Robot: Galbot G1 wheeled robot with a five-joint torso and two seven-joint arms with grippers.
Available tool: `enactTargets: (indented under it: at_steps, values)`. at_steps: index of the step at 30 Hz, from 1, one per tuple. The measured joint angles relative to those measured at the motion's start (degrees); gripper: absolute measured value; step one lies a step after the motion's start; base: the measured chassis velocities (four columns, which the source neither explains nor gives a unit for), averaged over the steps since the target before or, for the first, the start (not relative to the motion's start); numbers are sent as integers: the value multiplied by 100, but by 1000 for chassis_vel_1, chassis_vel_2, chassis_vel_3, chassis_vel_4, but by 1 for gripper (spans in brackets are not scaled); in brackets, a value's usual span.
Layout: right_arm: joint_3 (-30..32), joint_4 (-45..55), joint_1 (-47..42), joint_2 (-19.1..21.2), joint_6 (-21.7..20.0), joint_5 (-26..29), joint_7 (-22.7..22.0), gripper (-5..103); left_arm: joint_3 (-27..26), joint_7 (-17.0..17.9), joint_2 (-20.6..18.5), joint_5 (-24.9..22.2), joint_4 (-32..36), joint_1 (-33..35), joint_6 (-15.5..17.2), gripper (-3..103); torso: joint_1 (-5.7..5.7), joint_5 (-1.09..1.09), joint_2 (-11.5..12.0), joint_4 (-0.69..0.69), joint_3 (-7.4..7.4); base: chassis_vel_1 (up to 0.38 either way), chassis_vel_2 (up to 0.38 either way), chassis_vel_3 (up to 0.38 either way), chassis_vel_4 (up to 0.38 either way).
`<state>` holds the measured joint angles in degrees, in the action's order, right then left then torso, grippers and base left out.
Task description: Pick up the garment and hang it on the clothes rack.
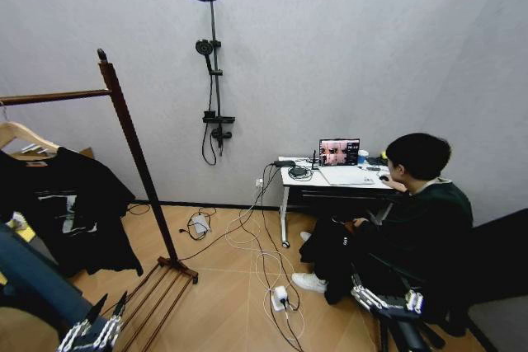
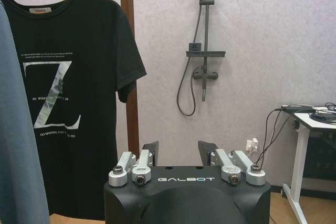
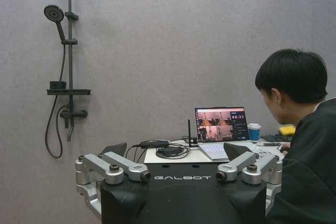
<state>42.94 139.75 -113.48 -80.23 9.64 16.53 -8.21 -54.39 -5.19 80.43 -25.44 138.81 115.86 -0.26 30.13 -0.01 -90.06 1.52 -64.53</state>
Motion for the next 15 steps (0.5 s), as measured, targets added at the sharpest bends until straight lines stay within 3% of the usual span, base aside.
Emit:
enactTargets:
  at_steps: [7, 15]
  values:
    - [0, 0, 0, 0, 0, 0, 0, 100, 0, 0, 0, 0, 0, 0, 0, 46, 2, 1, 1, 1, -1, 31, -20, -27, 34]
    - [0, 0, -1, 0, 0, 0, 0, 100, 0, 1, 0, 0, 0, 1, 0, 46, -6, 1, -4, 1, 2, 119, -120, -121, 106]
